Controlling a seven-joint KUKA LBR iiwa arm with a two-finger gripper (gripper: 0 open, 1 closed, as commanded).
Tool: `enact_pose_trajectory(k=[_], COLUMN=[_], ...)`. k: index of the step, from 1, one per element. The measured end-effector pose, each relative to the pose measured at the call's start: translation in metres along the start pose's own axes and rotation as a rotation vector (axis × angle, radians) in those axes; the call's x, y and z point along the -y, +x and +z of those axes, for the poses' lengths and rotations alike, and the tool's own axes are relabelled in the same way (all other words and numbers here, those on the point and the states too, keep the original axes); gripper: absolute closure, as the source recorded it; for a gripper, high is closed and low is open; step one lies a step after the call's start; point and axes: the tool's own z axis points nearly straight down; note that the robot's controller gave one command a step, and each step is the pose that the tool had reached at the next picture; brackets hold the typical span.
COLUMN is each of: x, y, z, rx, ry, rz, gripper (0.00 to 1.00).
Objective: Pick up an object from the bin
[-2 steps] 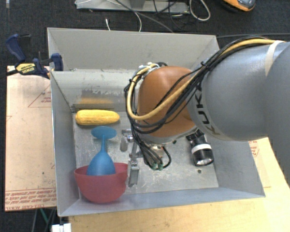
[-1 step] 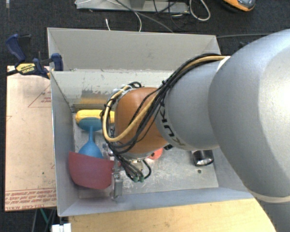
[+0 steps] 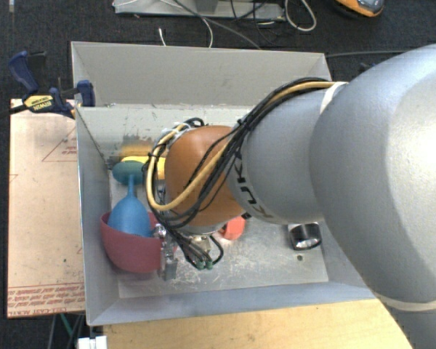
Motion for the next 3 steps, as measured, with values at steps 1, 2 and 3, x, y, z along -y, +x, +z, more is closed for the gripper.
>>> enact_pose_trajectory(k=[1,2,3], x=[0.000,-0.017,-0.020], y=[0.000,-0.018,-0.022], z=[0.000,-0.078,-0.062], rx=[0.000,0.007,0.008], ry=[0.000,-0.003,-0.002], rz=[0.000,-0.025,-0.043], gripper=[1.00,1.00,1.00])
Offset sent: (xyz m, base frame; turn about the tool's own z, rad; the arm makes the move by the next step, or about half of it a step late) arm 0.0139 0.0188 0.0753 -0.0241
